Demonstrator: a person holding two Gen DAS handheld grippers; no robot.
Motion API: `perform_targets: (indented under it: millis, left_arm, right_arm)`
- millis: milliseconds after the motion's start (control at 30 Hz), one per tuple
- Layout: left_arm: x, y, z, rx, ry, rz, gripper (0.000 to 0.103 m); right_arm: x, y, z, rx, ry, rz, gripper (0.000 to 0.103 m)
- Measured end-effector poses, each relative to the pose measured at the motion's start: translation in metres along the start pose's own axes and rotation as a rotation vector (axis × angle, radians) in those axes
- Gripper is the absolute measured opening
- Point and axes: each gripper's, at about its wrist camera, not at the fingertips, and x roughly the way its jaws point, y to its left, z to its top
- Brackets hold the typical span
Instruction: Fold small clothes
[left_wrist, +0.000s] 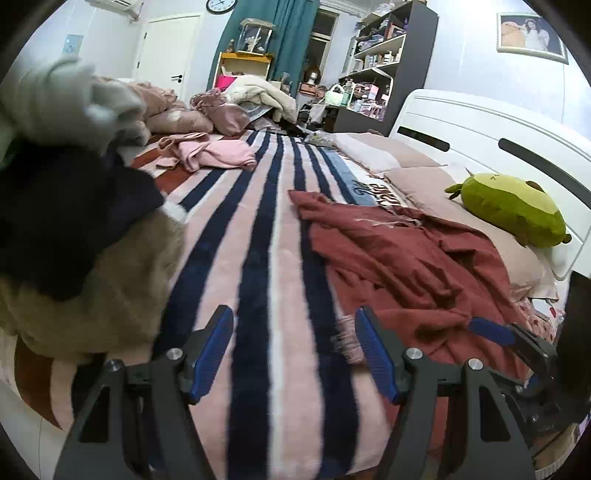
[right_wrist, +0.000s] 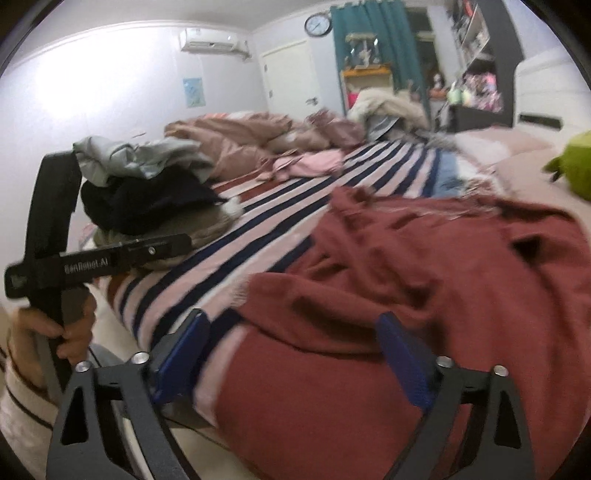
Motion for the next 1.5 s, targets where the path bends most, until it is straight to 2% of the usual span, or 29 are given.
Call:
perform_targets:
  millis: [167, 367, 400, 533, 567, 633, 667, 733, 833, 1000, 1067, 1133, 1233, 1300, 1367, 1433, 1467, 1500]
  left_arm:
    - [0.005, 0.020, -0.005, -0.007, -0.001, 0.012, 0.065]
    - [0.009, 0.041, -0.008, -0.050, 0.000, 0.004, 0.065]
    - [0.009, 0.043, -0.009, -0.056, 0.001, 0.002, 0.065]
    - [0.014, 0.047, -0.010, -0.061, 0.012, -0.004, 0.065]
    - [0.014, 0.047, -0.011, -0.059, 0.014, -0.008, 0.065]
    - [0.016, 0.045, -0.011, -0.057, 0.019, -0.025, 0.065]
    - [0.017, 0.043, -0.012, -0.053, 0.022, -0.033, 0.065]
    - [0.019, 0.040, -0.011, -0.050, 0.032, -0.043, 0.065]
    - [0.025, 0.031, -0.013, -0.039, 0.069, -0.105, 0.065]
    - [0.044, -0.003, -0.018, -0.003, 0.132, -0.199, 0.065]
    - [0.058, -0.019, -0.022, 0.006, 0.172, -0.231, 0.061]
    - [0.070, -0.035, -0.025, 0.029, 0.204, -0.223, 0.057]
    - [0.083, -0.055, -0.029, 0.063, 0.211, -0.153, 0.056]
    - [0.086, -0.063, -0.028, 0.063, 0.213, -0.123, 0.049]
    - [0.089, -0.068, -0.026, 0.064, 0.223, -0.089, 0.023]
    - [0.093, -0.068, -0.022, 0.049, 0.237, -0.086, 0.008]
    - [0.092, -0.064, -0.022, 0.030, 0.238, -0.091, 0.002]
    - [0.092, -0.061, -0.021, 0.006, 0.234, -0.082, 0.002]
  right_arm:
    - [0.052, 0.019, 0.005, 0.044, 0.084, 0.049, 0.089]
    - [0.097, 0.027, 0.006, 0.056, 0.159, -0.095, 0.089]
    - [0.099, 0.026, 0.007, 0.061, 0.165, -0.119, 0.085]
    - [0.098, 0.020, 0.014, 0.093, 0.148, -0.243, 0.041]
    - [0.096, 0.017, 0.015, 0.115, 0.138, -0.242, 0.036]
    - [0.090, 0.009, 0.017, 0.155, 0.117, -0.229, 0.012]
    - [0.085, 0.006, 0.017, 0.167, 0.103, -0.222, 0.009]
    - [0.074, 0.002, 0.018, 0.185, 0.062, -0.218, 0.006]
    - [0.044, -0.006, 0.018, 0.198, -0.020, -0.216, 0.005]
    - [-0.010, -0.031, 0.016, 0.235, -0.101, -0.263, 0.004]
    - [-0.033, -0.045, 0.014, 0.241, -0.126, -0.285, 0.004]
    - [-0.055, -0.060, 0.009, 0.247, -0.148, -0.306, 0.004]
    - [-0.082, -0.081, -0.002, 0.265, -0.159, -0.309, 0.004]
    - [-0.093, -0.093, -0.010, 0.278, -0.148, -0.299, 0.004]
    - [-0.101, -0.102, -0.019, 0.294, -0.153, -0.289, 0.004]
    - [-0.109, -0.110, -0.029, 0.304, -0.150, -0.281, 0.004]
    - [-0.110, -0.112, -0.033, 0.299, -0.145, -0.271, 0.004]
    - [-0.111, -0.115, -0.037, 0.288, -0.132, -0.258, 0.004]
